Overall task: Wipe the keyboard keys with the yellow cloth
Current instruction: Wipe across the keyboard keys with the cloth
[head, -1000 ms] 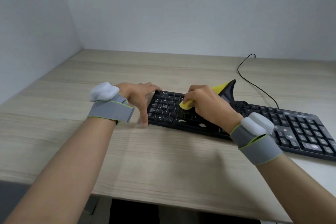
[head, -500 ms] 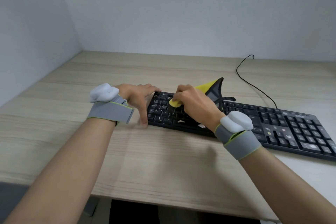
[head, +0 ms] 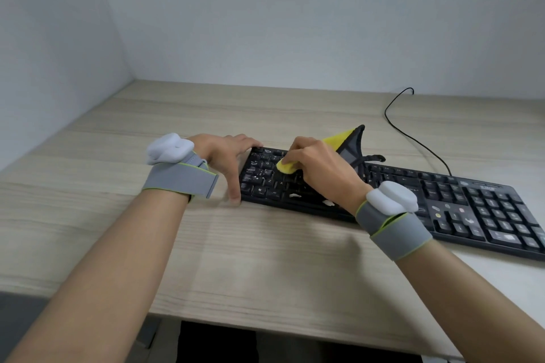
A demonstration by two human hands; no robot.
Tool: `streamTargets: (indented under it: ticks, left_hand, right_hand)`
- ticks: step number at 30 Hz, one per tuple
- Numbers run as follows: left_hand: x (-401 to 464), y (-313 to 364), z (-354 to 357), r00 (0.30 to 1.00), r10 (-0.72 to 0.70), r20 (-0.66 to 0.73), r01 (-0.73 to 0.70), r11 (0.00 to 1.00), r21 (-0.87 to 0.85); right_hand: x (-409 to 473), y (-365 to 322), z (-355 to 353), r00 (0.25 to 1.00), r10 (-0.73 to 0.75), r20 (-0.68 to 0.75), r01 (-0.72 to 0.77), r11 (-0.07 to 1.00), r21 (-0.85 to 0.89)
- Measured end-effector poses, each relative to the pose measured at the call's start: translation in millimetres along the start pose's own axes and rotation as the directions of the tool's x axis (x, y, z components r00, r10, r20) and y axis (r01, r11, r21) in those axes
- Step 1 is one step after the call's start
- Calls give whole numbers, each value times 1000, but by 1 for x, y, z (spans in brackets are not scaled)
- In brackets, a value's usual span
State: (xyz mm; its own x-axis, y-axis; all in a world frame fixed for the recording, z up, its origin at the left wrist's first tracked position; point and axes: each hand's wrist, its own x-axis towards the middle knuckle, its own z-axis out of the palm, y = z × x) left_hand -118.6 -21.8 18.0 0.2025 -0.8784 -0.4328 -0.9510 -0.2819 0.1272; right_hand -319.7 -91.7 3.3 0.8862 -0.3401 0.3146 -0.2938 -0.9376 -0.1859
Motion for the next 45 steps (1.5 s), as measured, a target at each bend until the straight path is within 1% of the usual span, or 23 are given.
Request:
streamTargets:
  ticks: [4, 8, 11, 15, 19, 25, 28, 33, 36, 41, 43, 45]
  left_hand:
    - [0, 1, 0, 1000, 2, 3, -2, 1000, -5]
    - [0, 1, 0, 1000, 8, 3, -8, 1000, -6]
    - [0, 2, -1, 1000, 8, 4, -8, 1000, -7]
    - [0, 1, 0, 1000, 0, -1, 0, 1000, 6]
    - [0, 1, 0, 1000, 2, 0, -2, 1000, -1]
    - [0, 0, 1, 1000, 6, -8, -6, 1000, -6]
    - [0, 1, 0, 1000, 2, -5, -2, 1000, -3]
    - [0, 0, 0, 1000, -2, 4, 2, 1000, -11]
    - [0, -1, 1, 1000, -1, 12, 1, 1000, -18]
    - [1, -2, 1, 1000, 3, 6, -3, 999, -36]
    - [1, -3, 2, 1000, 2, 6, -2, 1000, -30]
    - [2, -2, 1, 1000, 5, 4, -5, 1000, -24]
  right_hand:
    - [-11, 4, -5, 999, 5, 40, -6, 999, 43]
    - [-31, -4, -13, 993, -77, 87, 67, 991, 113]
    - [-35, -16, -11, 987, -125, 105, 115, 989, 97]
    - [-22, -23, -4, 991, -112, 78, 102, 988, 116]
    - [-11, -29, 3, 988, -132, 76, 125, 988, 88]
    - [-18, -18, -6, 978, -163, 131, 148, 982, 116]
    - [-20, -15, -10, 978, -153, 140, 138, 984, 111]
    - [-8, -37, 4, 987, -140, 75, 134, 988, 72]
    - [-2, -43, 10, 985, -147, 94, 139, 987, 81]
    - [-15, -27, 0, 977, -179, 115, 165, 979, 121]
    - [-19, -20, -3, 982, -158, 100, 144, 980, 135]
    - [-15, -12, -4, 992, -105, 76, 95, 988, 120]
